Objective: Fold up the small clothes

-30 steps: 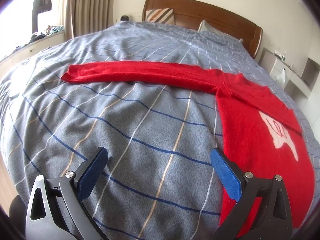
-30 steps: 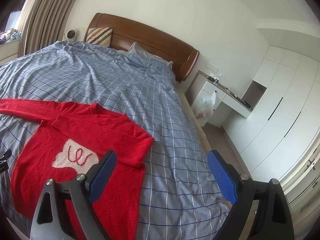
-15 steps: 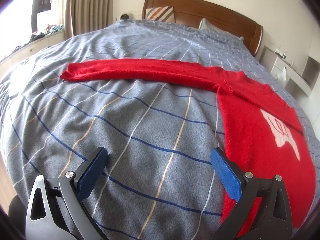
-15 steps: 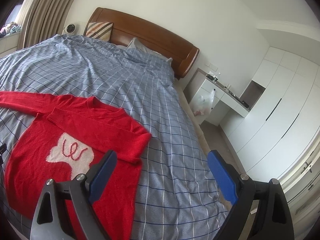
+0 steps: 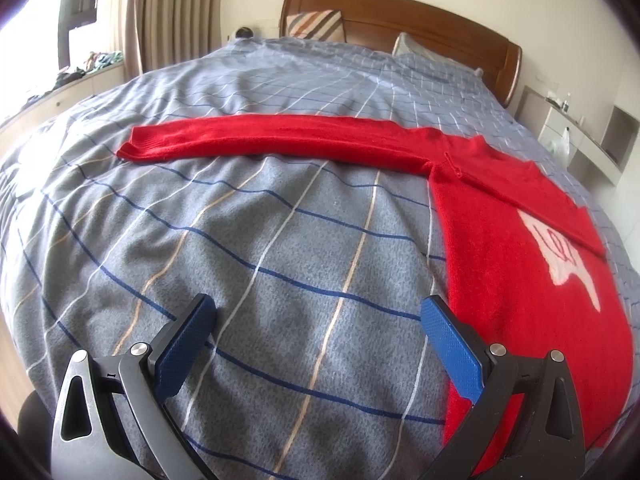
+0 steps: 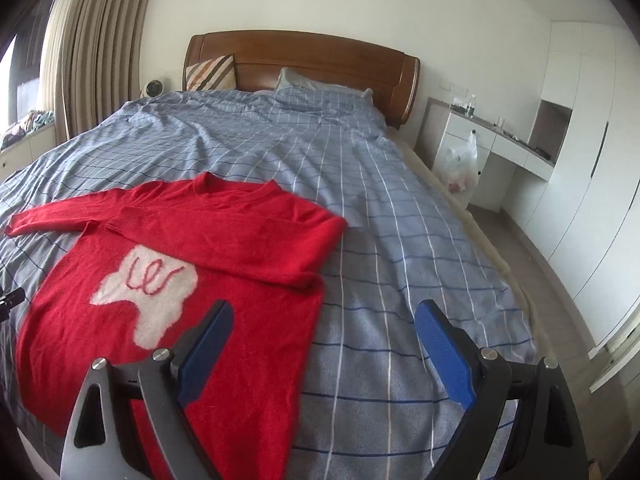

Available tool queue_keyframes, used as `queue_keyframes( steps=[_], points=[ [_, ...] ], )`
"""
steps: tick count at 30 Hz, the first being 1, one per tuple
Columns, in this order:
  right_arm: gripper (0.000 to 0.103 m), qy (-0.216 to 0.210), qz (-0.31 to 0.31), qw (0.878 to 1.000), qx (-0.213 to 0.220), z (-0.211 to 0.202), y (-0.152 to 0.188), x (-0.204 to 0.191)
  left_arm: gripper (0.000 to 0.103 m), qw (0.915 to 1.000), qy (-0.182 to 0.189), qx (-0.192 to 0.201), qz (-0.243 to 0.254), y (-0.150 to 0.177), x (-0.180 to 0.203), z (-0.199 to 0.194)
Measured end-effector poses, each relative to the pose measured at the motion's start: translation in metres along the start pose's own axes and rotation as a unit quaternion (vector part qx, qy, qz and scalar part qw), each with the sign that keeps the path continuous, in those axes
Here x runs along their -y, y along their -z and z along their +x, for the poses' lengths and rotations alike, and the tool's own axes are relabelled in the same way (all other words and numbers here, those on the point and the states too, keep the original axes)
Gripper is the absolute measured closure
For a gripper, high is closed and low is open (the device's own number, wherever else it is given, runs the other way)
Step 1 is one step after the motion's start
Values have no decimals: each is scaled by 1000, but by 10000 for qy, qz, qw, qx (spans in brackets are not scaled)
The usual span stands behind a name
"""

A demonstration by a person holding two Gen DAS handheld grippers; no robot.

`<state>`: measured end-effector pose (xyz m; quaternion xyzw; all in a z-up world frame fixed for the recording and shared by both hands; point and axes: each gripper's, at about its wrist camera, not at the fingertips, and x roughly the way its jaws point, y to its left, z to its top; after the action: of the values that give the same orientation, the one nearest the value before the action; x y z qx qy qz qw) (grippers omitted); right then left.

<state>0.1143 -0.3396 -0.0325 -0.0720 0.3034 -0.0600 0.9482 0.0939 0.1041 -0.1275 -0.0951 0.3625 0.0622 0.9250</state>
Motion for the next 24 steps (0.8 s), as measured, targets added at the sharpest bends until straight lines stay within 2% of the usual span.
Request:
queue_keyframes(
  steps=[4,9,12,14,20,24],
  points=[
    [12,145,83,9998,-71,28,29,35,0,9999,-16,-35,131,3,5,0],
    [12,256,183,9988,-382,63,61,73,0,9995,-65,-73,301,6,10,-1],
    [12,37,554,9974,-460,72,80,89,0,9995,-49,-106,299,7,9,-2],
    [11,-59,776,9960,-435,73,83,96,0,9995,-61,-133,297,7,9,0],
    [7,-249,904,9944,-477,76,87,99,0,9991,-124,-153,364,8,13,2],
    [6,-277,913,9942,-488,76,88,98,0,9995,-6,-173,279,7,11,-3]
  ],
)
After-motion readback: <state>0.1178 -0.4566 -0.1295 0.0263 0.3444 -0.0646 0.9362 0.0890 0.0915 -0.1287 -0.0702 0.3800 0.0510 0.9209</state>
